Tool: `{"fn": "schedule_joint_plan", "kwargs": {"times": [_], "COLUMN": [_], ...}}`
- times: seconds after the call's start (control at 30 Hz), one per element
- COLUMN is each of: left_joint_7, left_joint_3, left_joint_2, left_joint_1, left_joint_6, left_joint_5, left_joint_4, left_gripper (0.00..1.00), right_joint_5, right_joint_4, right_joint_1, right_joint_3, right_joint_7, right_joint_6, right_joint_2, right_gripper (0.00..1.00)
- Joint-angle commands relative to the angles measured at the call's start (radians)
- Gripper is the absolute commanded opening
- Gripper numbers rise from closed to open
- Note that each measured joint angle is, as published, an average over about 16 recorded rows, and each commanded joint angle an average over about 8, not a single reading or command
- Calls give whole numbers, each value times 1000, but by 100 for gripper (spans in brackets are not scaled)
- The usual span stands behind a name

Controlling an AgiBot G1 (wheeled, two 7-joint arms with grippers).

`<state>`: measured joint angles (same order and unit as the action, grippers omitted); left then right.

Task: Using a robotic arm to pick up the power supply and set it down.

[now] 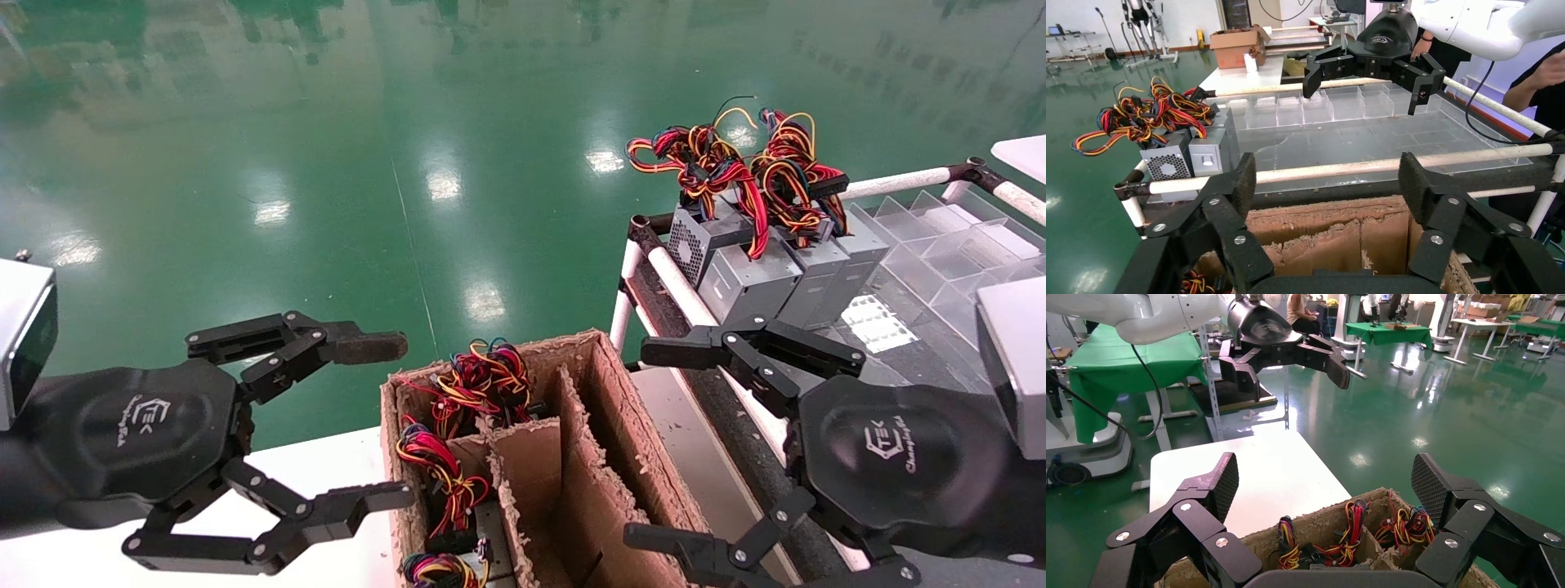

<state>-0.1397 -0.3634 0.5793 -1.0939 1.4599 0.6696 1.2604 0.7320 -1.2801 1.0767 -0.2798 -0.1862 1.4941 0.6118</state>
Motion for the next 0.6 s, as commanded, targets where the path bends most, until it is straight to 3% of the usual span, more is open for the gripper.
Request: {"fn": "schedule_joint_plan", "kwargs": {"times": [0.03,0.6], "left_joint_7": [0,0], "left_joint_3": [0,0], "left_joint_2": [0,0], "left_joint_1": [0,0], "left_joint_6": [0,0], "left_joint_5": [0,0], "left_joint_4": [0,0], "left_gripper": [0,0], "right_joint_5": [0,0], "right_joint_4": [0,0], "right_joint_1": [0,0], "right_joint_3": [0,0], "right_joint_7": [0,0], "right_joint_6": [0,0], "right_joint_2": [0,0], "right_gripper": [100,100]}}
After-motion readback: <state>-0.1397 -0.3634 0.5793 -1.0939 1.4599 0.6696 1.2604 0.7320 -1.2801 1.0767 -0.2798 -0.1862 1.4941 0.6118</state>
